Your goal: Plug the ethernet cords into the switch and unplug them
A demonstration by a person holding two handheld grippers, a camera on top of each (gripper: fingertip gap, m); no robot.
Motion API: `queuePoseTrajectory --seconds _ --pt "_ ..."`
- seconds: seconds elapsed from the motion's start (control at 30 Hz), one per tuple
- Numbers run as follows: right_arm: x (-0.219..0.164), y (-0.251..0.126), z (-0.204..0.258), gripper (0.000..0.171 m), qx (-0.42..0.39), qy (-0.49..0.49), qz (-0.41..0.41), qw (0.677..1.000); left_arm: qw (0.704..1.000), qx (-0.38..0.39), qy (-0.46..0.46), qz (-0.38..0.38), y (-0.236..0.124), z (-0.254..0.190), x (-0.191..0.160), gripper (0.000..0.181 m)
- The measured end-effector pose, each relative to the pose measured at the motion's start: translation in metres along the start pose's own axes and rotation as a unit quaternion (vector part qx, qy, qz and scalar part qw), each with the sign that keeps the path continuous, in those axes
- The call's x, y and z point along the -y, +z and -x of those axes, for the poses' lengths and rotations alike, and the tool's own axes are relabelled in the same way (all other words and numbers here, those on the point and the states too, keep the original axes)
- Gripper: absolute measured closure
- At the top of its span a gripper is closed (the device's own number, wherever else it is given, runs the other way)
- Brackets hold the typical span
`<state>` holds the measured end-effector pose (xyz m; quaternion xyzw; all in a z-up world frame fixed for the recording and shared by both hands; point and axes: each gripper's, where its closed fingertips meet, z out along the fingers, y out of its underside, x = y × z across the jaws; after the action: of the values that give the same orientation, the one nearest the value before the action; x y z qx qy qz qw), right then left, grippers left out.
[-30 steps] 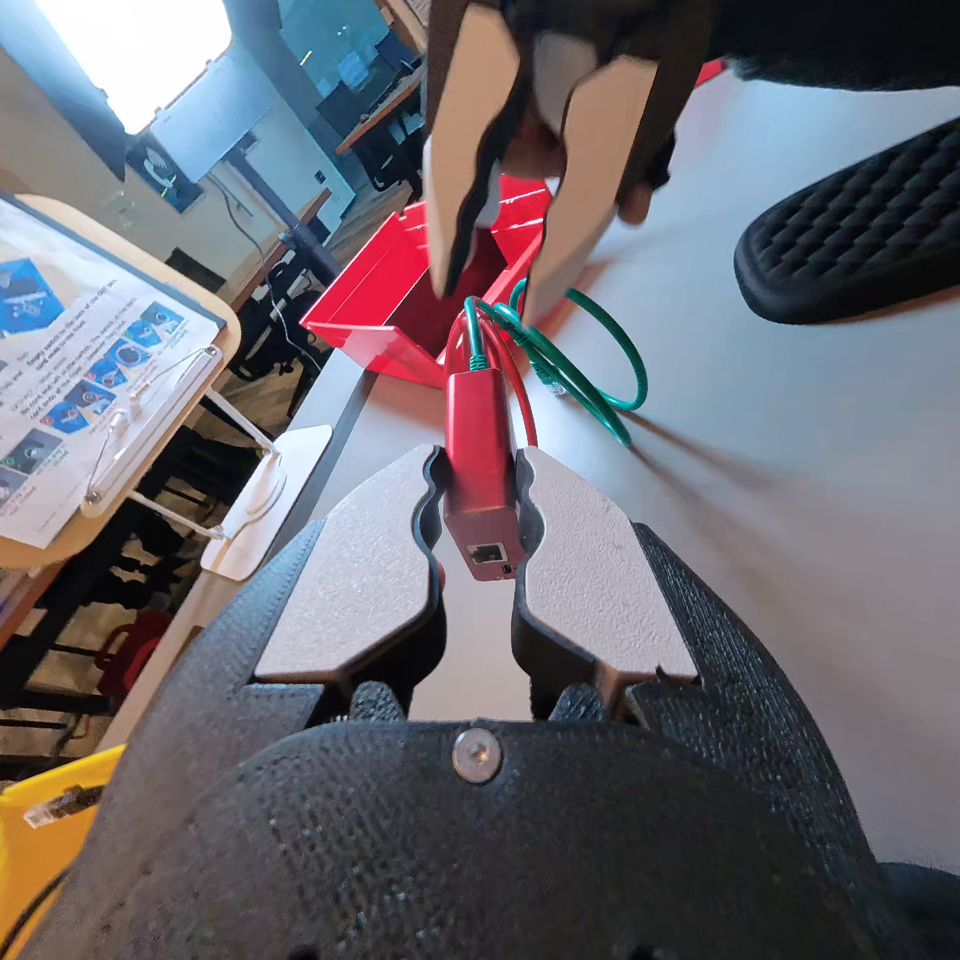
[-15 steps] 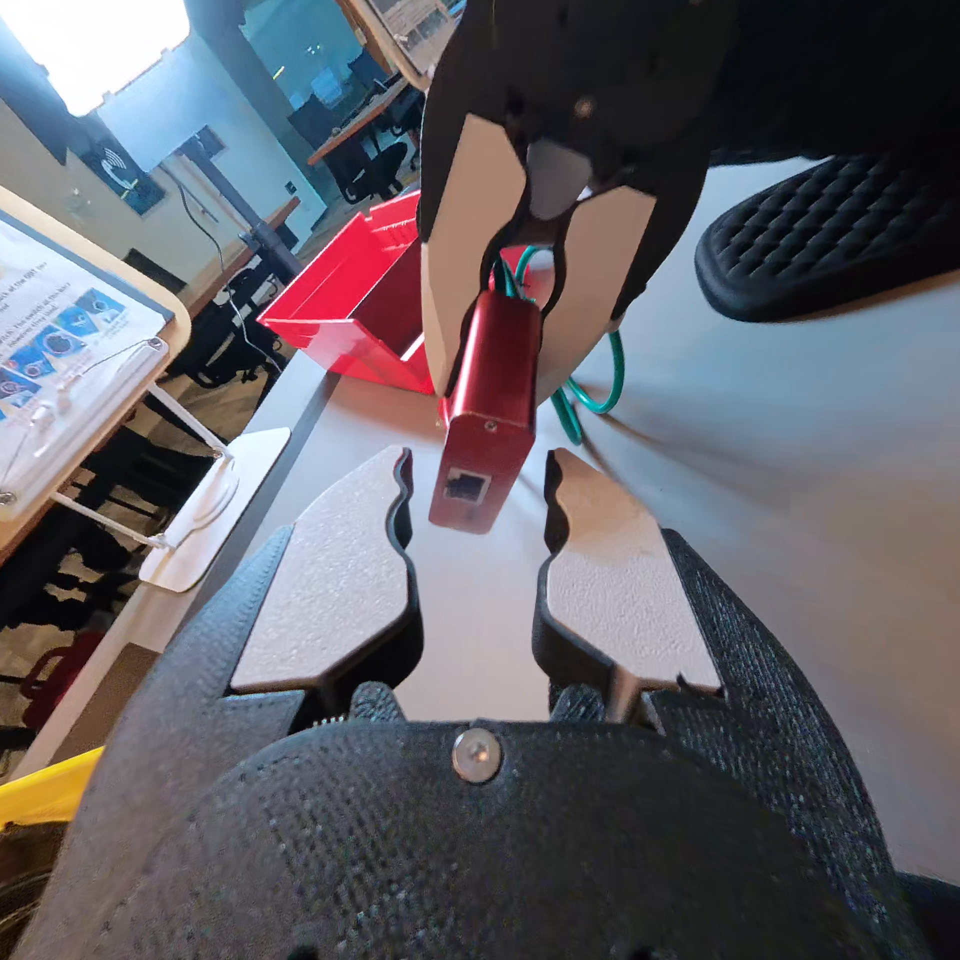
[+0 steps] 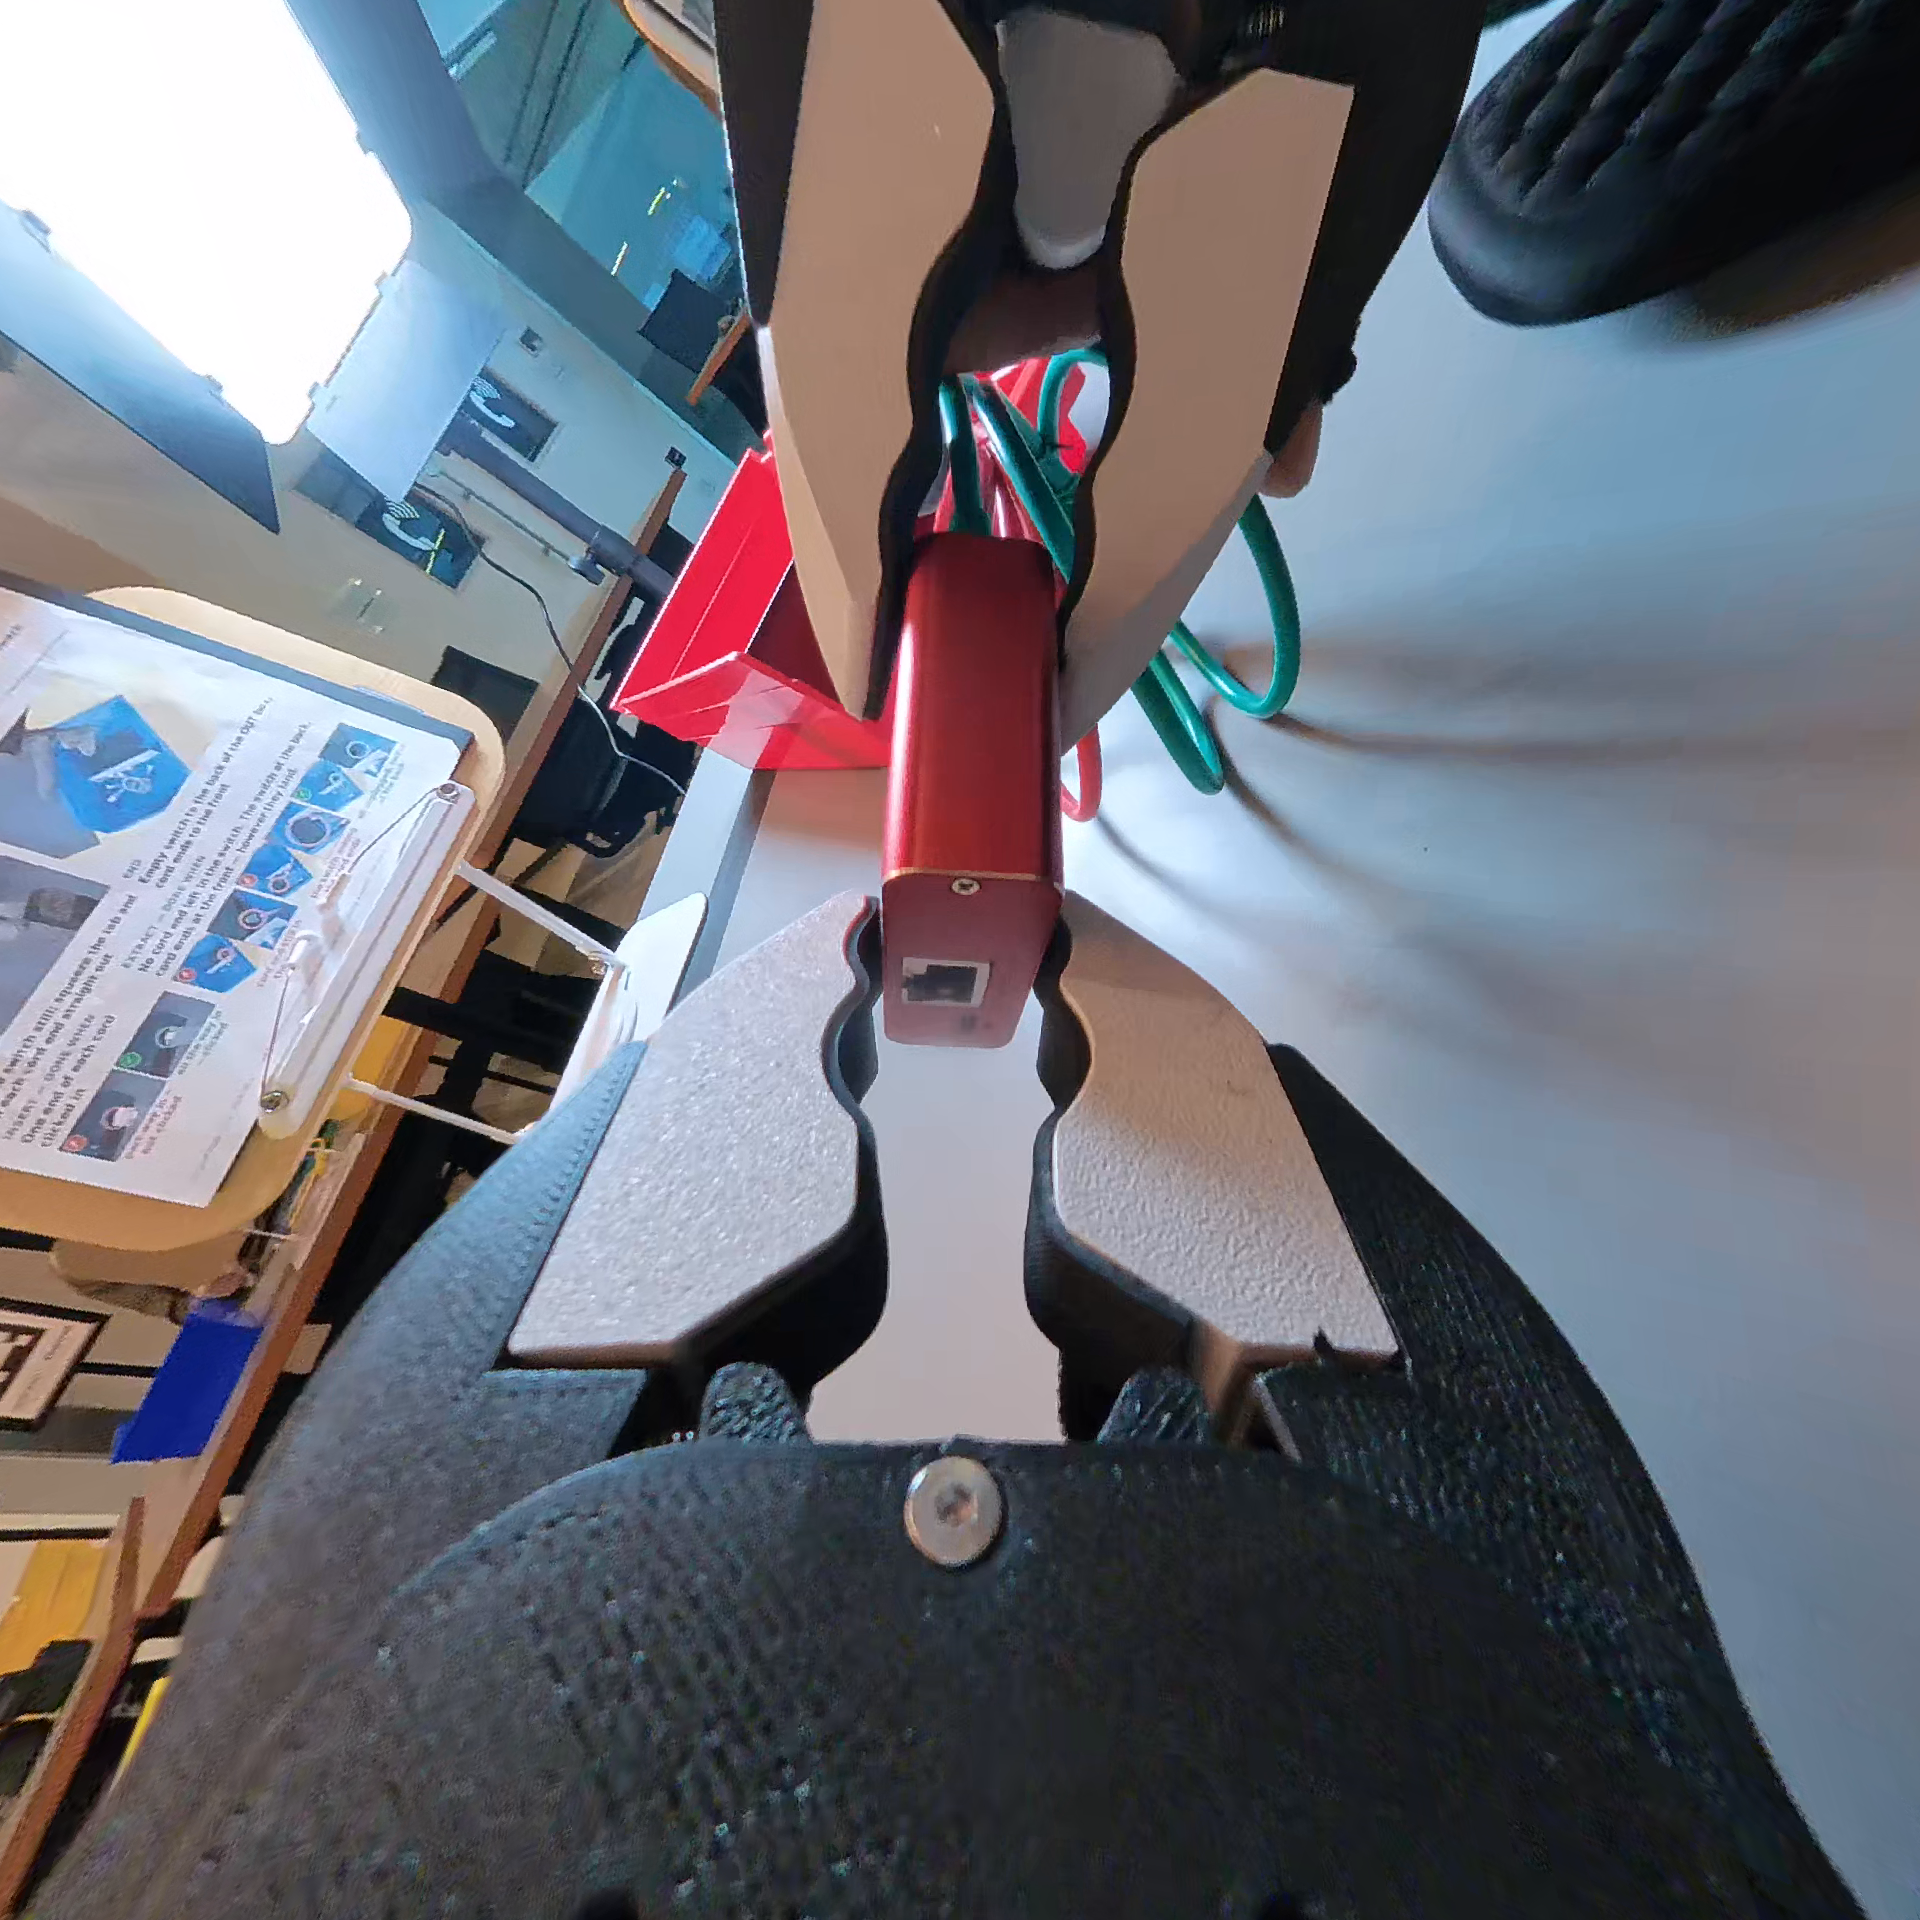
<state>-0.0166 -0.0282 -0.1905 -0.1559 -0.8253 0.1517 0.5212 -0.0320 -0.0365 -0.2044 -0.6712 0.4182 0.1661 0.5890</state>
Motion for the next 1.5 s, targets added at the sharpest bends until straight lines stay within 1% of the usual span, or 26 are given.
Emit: queuePoseTrajectory --seconds 0.13,0.27,0.37,0.47,0.53,0.6,0.67,0.73,0.83,0.93,1.0,1.13,1.2,1.23,1.3,1.37,1.43,1.5 --pt "-0.001 0.001 0.0 0.144 -0.01 -0.021 0.015 1.0 1.0 0.014 0.014 0.011 0.0 0.001 -0.001 0.154" --pt "0.002 -0.003 -0.022 0.145 -0.071 -0.045 0.027 0.996 0.997 0.077 -0.003 0.013 -0.002 0.028 0.007 0.15" --pt "0.003 -0.007 -0.055 0.145 -0.111 -0.067 0.041 0.991 0.99 0.105 -0.095 -0.001 -0.007 0.06 0.014 0.146" --pt "-0.001 -0.016 -0.098 0.145 -0.156 -0.095 0.056 0.982 0.97 0.116 -0.212 -0.033 -0.025 0.094 0.009 0.143" --pt "-0.002 -0.024 -0.128 0.145 -0.188 -0.101 0.058 0.975 0.954 0.156 -0.256 -0.016 -0.047 0.126 -0.01 0.144" --pt "-0.007 -0.03 -0.151 0.145 -0.215 -0.093 0.061 0.97 0.938 0.179 -0.296 0.031 -0.07 0.157 -0.039 0.146" --pt "-0.014 -0.033 -0.164 0.145 -0.233 -0.079 0.062 0.967 0.918 0.176 -0.344 0.086 -0.087 0.182 -0.072 0.143" --pt "-0.022 -0.033 -0.168 0.145 -0.237 -0.073 0.066 0.967 0.892 0.172 -0.392 0.142 -0.096 0.206 -0.109 0.144" --pt "-0.031 -0.028 -0.166 0.145 -0.232 -0.063 0.077 0.968 0.854 0.145 -0.453 0.212 -0.086 0.222 -0.161 0.145" --pt "-0.037 -0.025 -0.159 0.145 -0.22 -0.057 0.084 0.97 0.822 0.139 -0.453 0.316 -0.074 0.233 -0.218 0.144" --pt "-0.041 -0.025 -0.156 0.145 -0.214 -0.052 0.084 0.972 0.798 0.117 -0.473 0.354 -0.067 0.236 -0.243 0.143" --pt "-0.047 -0.024 -0.154 0.145 -0.207 -0.045 0.083 0.974 0.742 0.04 -0.565 0.358 -0.047 0.23 -0.267 0.141" --pt "-0.048 -0.024 -0.154 0.145 -0.205 -0.042 0.08 0.975 0.724 -0.003 -0.593 0.352 -0.039 0.222 -0.271 0.141" --pt "-0.048 -0.025 -0.154 0.145 -0.204 -0.04 0.078 0.975 0.72 -0.01 -0.596 0.355 -0.038 0.22 -0.274 0.149" --pt "-0.05 -0.027 -0.153 0.145 -0.202 -0.035 0.076 0.976 0.727 -0.008 -0.597 0.339 -0.036 0.225 -0.272 0.156" --pt "-0.053 -0.029 -0.154 0.145 -0.203 -0.031 0.076 0.976 0.744 0.013 -0.584 0.326 -0.042 0.237 -0.263 0.159" --pt "-0.054 -0.031 -0.156 0.145 -0.205 -0.027 0.074 0.976 0.768 0.035 -0.569 0.293 -0.051 0.255 -0.238 0.165" --pt "-0.053 -0.033 -0.157 0.145 -0.207 -0.025 0.071 0.975 0.802 0.057 -0.538 0.253 -0.061 0.275 -0.201 0.168"
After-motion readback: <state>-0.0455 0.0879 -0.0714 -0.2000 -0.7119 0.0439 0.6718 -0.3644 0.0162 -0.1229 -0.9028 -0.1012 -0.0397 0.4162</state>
